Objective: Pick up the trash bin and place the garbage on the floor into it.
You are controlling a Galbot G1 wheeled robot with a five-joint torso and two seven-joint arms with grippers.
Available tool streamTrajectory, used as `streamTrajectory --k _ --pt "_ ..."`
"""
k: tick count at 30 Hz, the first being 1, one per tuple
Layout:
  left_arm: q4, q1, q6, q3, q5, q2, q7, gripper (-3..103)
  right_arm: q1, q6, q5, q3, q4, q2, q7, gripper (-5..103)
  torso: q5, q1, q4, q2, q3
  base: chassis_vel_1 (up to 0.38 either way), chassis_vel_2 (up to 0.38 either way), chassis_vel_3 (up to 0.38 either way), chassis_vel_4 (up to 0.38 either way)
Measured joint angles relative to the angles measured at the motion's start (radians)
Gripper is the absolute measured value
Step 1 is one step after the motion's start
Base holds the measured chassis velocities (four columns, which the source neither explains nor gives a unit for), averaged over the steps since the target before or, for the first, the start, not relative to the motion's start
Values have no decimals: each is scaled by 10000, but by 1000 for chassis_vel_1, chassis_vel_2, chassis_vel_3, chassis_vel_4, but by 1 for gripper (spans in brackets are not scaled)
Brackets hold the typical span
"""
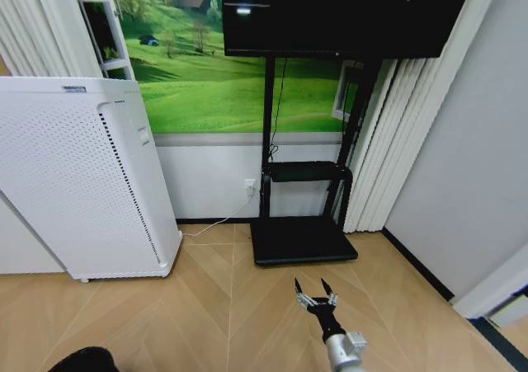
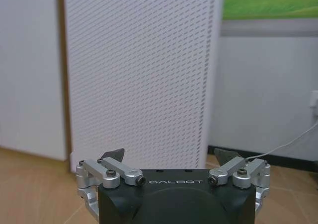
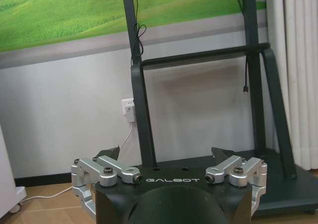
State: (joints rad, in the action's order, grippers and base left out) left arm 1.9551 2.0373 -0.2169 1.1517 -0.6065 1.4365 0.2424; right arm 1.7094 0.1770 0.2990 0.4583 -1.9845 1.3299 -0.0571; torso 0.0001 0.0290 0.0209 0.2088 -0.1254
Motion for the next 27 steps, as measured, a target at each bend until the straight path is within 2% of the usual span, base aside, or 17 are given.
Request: streamTrajectory --k 1,3,5,6,9,12,14,19,27 --pt "659 -160 118 -153 528 -41 -36 100 244 24 -111 204 -278 -35 -21 100 1 0 -2 0 0 0 0 0 0" --pt "959 -254 192 -249 796 -107 -132 100 405 37 -173 299 -440 -40 -42 100 1 0 -2 0 0 0 0 0 0" --pt "1742 -576 501 -712 1439 -442 -467 100 874 50 -404 478 -862 -32 -146 100 1 1 3 0 0 0 0 0 0" --pt "1742 -576 501 -712 1439 -442 -467 100 874 50 -404 478 -862 -32 -146 100 1 1 3 0 0 0 0 0 0" --pt "2799 -1157 1375 -2019 1822 -1265 -1265 100 1660 23 -942 549 -1749 229 -254 100 0 1 7 0 0 0 0 0 0" --pt "3150 -1235 1666 -2549 2005 -1363 -1572 100 1893 -71 -1240 410 -2114 386 -276 100 -1 0 6 0 0 0 0 0 0" --pt "3294 -1213 1721 -2806 2221 -1290 -1720 100 1949 -118 -1366 333 -2246 413 -278 100 1 0 -2 0 0 0 0 0 0" --pt "3361 -1100 1780 -3531 2775 -999 -2032 100 2064 -133 -1539 434 -2466 530 -461 100 0 0 -3 0 0 0 0 0 0" --pt "3291 -1059 1775 -3672 2864 -889 -2072 100 2114 -155 -1526 618 -2584 579 -703 100 0 0 0 0 0 0 0 0 0"
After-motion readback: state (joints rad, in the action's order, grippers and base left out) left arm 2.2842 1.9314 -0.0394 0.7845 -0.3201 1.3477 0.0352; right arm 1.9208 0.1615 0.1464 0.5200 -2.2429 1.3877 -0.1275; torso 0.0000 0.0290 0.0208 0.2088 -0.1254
